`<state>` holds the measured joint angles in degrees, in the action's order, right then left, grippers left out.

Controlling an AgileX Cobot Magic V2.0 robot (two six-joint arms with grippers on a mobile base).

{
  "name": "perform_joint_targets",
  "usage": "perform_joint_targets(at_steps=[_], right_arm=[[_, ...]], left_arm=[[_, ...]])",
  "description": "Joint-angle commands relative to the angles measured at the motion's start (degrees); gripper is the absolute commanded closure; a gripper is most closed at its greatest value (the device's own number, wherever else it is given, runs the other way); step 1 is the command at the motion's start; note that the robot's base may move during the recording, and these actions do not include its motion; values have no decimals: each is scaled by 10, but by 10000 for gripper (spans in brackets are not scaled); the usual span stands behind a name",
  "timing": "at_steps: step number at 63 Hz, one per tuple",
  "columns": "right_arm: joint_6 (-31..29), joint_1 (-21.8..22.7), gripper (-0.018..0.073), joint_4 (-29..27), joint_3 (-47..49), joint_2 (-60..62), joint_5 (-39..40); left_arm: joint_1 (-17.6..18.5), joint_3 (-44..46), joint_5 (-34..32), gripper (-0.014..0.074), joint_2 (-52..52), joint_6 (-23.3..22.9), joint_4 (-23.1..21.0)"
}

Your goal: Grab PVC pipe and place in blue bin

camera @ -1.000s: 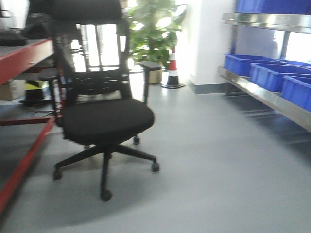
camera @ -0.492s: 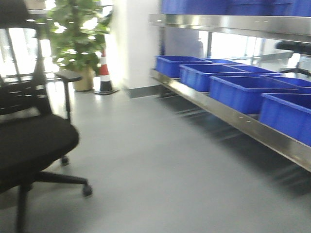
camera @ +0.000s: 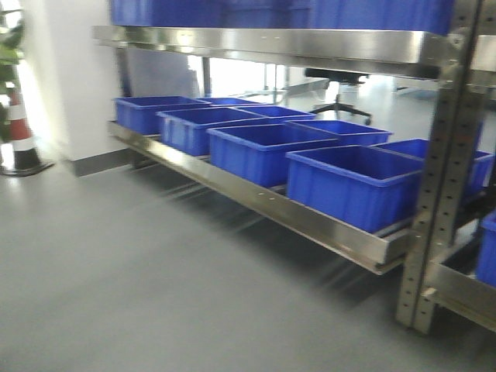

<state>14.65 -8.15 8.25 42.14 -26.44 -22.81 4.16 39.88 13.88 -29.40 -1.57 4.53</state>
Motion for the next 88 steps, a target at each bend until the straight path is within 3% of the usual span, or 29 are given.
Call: perform_joint_targets(at_steps=[1,88], right_arm=[[-2,0,727,5,1,3,14],[-2,0,727,5,1,4,14]], left_arm=[[2,3,-16,707,3,0,2],[2,3,-16,707,3,0,2]])
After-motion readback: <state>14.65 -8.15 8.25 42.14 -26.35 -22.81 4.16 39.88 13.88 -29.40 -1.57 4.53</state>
